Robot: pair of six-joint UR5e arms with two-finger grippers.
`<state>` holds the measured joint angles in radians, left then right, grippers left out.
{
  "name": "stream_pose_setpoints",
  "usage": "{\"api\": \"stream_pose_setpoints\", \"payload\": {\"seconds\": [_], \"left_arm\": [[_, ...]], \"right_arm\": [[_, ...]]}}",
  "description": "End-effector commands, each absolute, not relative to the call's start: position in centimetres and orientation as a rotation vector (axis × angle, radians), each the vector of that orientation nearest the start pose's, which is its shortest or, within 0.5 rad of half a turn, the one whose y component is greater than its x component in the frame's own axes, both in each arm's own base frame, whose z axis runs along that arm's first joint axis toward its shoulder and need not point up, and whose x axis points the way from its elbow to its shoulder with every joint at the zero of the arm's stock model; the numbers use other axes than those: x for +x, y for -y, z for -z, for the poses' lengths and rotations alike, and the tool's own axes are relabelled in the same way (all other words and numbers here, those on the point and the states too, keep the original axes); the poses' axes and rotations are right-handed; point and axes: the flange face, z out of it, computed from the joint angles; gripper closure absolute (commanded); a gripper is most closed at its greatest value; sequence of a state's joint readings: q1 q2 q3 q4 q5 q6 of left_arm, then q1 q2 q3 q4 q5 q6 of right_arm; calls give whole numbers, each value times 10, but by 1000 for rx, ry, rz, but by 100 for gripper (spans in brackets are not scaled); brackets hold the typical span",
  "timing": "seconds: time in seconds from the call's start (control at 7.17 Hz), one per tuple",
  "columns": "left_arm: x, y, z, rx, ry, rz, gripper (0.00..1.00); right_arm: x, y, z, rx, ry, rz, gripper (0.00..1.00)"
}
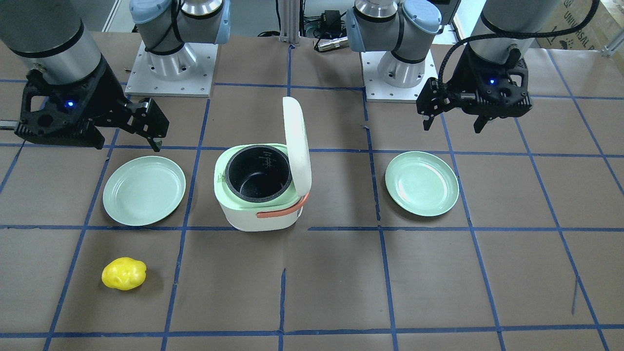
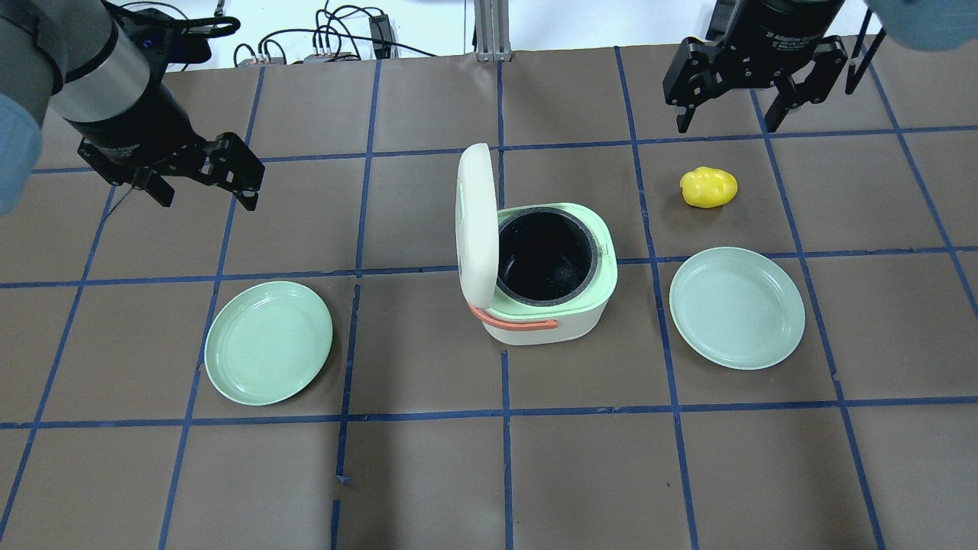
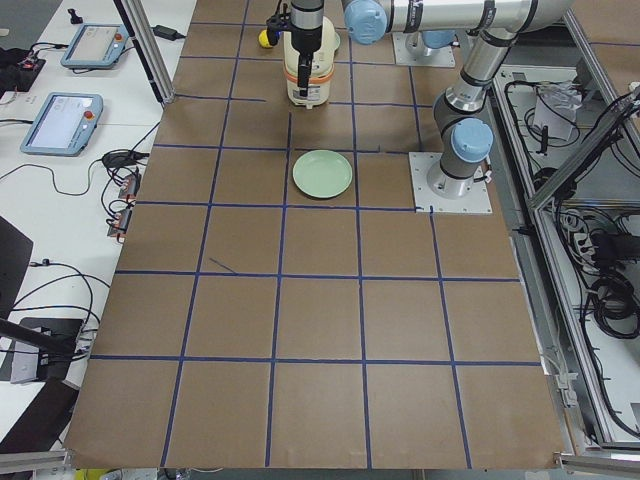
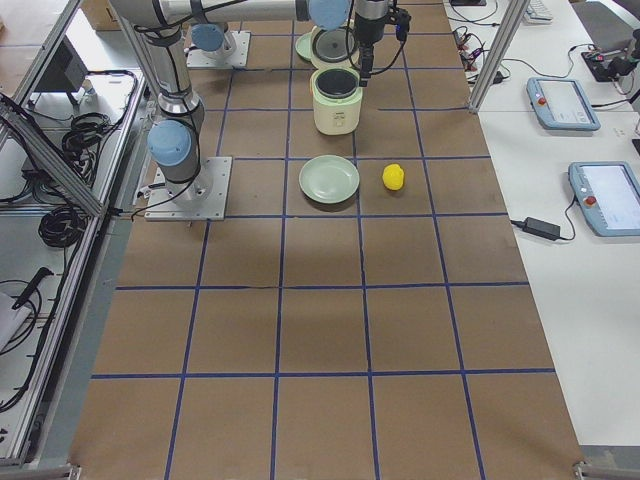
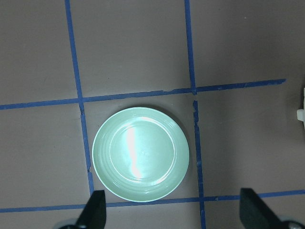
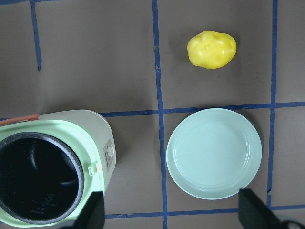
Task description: Press rice cooker button
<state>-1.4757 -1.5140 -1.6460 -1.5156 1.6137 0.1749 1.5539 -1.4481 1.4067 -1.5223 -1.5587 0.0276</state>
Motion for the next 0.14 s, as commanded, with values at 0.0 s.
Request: {"api": "stream_pose_setpoints", "payload": {"seconds": [0.0], "left_arm": [[-84,481,-484,122,-3091,47,0]], "right_arm": [[125,545,-500,70,-3130,-12,0]]}}
